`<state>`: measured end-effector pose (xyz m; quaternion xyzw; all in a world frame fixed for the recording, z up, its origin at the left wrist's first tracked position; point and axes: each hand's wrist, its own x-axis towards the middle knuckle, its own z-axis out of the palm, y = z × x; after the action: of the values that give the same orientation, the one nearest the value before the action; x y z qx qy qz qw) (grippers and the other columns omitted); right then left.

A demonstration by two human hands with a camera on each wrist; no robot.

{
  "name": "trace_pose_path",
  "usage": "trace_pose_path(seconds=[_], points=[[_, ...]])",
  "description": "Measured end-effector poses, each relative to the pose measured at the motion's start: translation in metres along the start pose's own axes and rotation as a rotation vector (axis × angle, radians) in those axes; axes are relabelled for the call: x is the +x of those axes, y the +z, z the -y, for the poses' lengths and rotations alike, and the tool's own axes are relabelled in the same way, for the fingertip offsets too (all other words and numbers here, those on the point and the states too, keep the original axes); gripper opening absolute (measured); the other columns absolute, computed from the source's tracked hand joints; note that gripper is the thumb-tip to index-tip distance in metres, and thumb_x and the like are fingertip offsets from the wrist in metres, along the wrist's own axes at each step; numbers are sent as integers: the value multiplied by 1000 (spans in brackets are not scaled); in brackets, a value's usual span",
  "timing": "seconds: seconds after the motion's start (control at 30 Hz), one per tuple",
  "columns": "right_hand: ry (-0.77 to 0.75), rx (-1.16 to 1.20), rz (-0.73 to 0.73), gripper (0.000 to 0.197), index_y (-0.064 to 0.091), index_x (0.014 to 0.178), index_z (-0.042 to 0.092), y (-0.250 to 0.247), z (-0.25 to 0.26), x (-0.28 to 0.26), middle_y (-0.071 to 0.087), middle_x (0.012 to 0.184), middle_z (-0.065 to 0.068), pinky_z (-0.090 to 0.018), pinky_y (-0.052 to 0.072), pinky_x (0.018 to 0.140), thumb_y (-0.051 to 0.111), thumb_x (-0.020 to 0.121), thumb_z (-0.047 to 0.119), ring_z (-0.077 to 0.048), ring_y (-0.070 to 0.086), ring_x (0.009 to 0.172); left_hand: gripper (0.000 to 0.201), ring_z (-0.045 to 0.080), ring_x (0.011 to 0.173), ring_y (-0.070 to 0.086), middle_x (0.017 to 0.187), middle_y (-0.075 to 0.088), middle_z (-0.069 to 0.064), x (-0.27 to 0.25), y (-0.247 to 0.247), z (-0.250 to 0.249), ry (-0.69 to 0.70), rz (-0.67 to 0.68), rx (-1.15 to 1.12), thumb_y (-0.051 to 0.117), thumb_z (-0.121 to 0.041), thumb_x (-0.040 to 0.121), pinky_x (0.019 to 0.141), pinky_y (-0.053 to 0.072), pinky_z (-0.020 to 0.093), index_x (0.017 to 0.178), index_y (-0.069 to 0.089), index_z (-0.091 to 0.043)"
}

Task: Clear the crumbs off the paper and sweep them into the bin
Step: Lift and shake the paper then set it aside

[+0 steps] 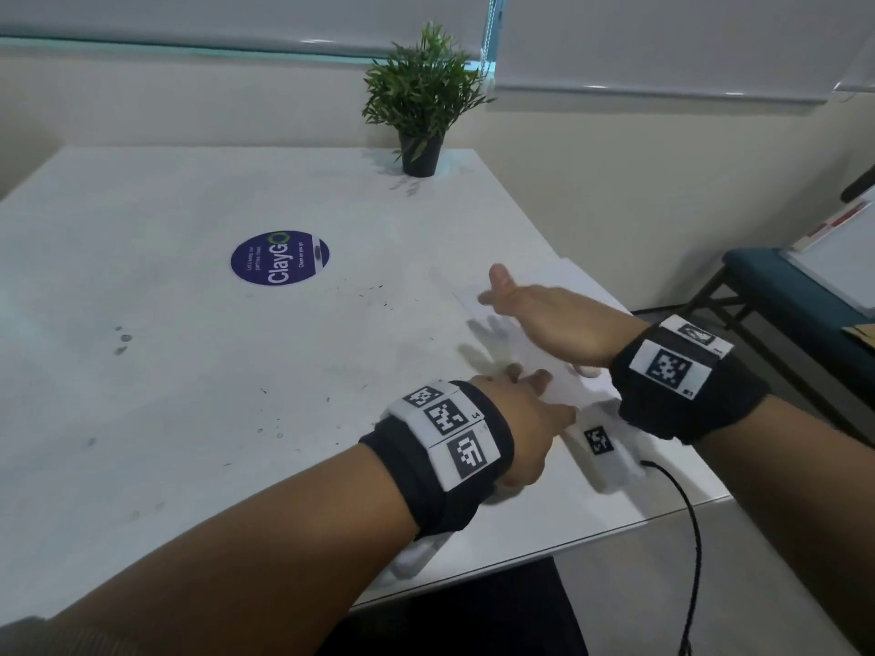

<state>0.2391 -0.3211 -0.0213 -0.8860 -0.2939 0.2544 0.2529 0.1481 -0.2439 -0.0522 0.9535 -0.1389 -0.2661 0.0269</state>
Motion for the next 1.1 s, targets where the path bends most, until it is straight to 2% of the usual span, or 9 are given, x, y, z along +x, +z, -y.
trace_pose_path(seconds=[0.1, 0.2, 0.3, 0.37, 0.53, 0.67, 0.77, 0.87, 1.1], points=[[-27, 201, 212, 90, 63, 134, 27, 6, -2, -7, 67, 134, -4, -34, 43, 102, 13, 85, 84, -20, 60, 129, 87, 33, 155, 2, 167, -20, 8, -1, -2, -2, -37, 32, 3, 52, -8, 94, 118, 29, 53, 160, 6, -41], [-95, 517, 87, 89, 69, 121, 23, 0, -6, 0, 75, 120, -5, -36, 38, 112, 16, 85, 85, -15, 65, 123, 88, 34, 153, 8, 166, -12, 10, -4, -2, -1, -32, 9, 12, 55, -8, 92, 114, 35, 54, 160, 10, -40], [13, 105, -118, 96, 67, 127, 30, -8, -14, 1, 68, 130, 5, -41, 33, 117, 7, 81, 91, -11, 59, 127, 87, 35, 152, 8, 165, -6, 14, -4, 1, -4, -30, -9, 51, 58, -8, 90, 115, 33, 55, 159, 13, -34], [91, -96, -35, 97, 58, 140, 29, -5, -17, -4, 58, 144, 3, -43, 32, 116, 3, 85, 87, -17, 51, 135, 99, 37, 153, 0, 166, -9, 16, 0, 3, -7, -52, 13, 115, 66, -11, 86, 118, 24, 58, 161, 6, -34], [-22, 268, 75, 86, 67, 125, 35, 7, -4, -8, 74, 121, 6, -36, 33, 116, 17, 81, 91, -8, 62, 124, 102, 42, 151, 2, 167, 0, 14, 0, 10, -13, -86, -48, 212, 73, -25, 85, 117, 17, 60, 161, 5, -35], [64, -219, -17, 89, 66, 123, 18, 6, 7, -10, 69, 122, -4, -34, 40, 94, 4, 94, 76, -20, 62, 115, 110, 42, 151, -5, 168, -5, 11, -4, 11, -16, -123, -20, 225, 76, -29, 82, 115, 10, 63, 160, -1, -36], [37, 30, 78, 92, 67, 126, 28, 11, 9, -11, 69, 127, 3, -38, 39, 112, 14, 83, 90, -12, 62, 121, 116, 43, 151, -8, 169, -10, 11, -7, 6, -18, -133, 18, 221, 80, -28, 79, 117, 10, 63, 161, -2, -37], [-2, 57, -43, 88, 59, 139, 32, 8, 16, -6, 60, 142, 10, -38, 29, 120, 15, 86, 87, -9, 51, 134, 107, 42, 151, -4, 169, -6, 9, -12, 8, -19, -133, -27, 218, 76, -30, 83, 116, 11, 61, 160, 3, -36], [39, -255, 101, 86, 53, 143, 15, 13, 37, 1, 54, 148, -7, -31, 29, 100, 5, 97, 69, -25, 47, 136, 90, 37, 148, 10, 168, -9, 11, -59, 32, -1, -150, -254, 121, 56, -21, 93, 111, 20, 56, 161, -3, -30]])
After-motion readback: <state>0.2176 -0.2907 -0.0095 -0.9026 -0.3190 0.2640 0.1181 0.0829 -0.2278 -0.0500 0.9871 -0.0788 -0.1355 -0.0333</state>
